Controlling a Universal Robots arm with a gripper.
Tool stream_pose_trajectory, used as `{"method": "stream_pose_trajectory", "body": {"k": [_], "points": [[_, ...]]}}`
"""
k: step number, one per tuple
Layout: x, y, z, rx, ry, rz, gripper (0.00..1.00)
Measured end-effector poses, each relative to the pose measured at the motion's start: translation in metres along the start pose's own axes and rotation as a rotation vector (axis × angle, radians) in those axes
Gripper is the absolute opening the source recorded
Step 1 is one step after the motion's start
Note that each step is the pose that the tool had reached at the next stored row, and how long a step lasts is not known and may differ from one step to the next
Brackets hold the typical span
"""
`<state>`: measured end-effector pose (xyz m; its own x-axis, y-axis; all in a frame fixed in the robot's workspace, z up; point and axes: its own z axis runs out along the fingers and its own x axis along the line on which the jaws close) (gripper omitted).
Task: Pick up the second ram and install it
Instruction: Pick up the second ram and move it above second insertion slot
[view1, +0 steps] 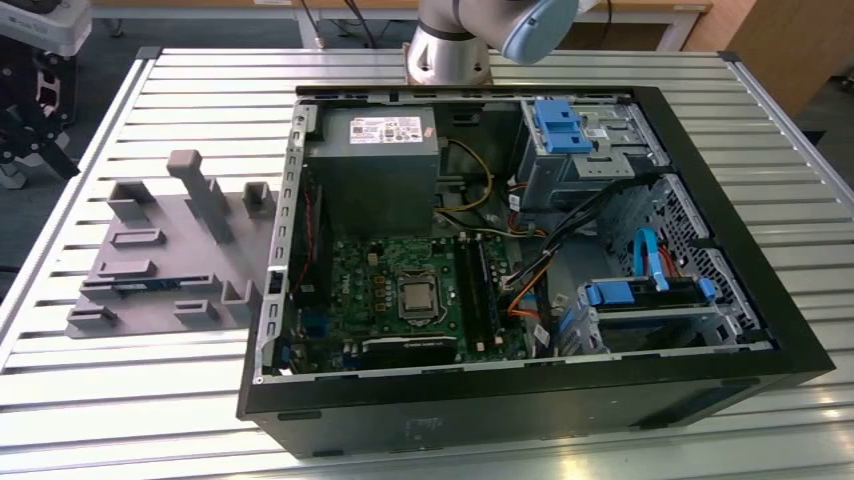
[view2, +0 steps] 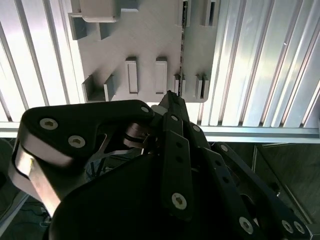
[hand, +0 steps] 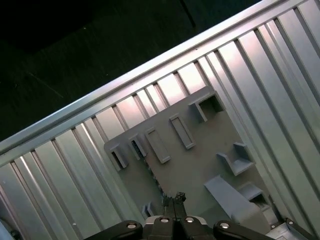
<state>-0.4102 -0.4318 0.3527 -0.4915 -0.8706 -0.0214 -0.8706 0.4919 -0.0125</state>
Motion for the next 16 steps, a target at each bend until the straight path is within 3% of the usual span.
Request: {"method": "stream_pose_trajectory", "body": {"k": [8,16], "points": [[0.0000,0.0000,0.0000,-0.0002,-0.0001,-0.010,0.11],[0.0000,0.0000,0.0007,-0.0031,-0.0019,-0.144,0.11]]}}
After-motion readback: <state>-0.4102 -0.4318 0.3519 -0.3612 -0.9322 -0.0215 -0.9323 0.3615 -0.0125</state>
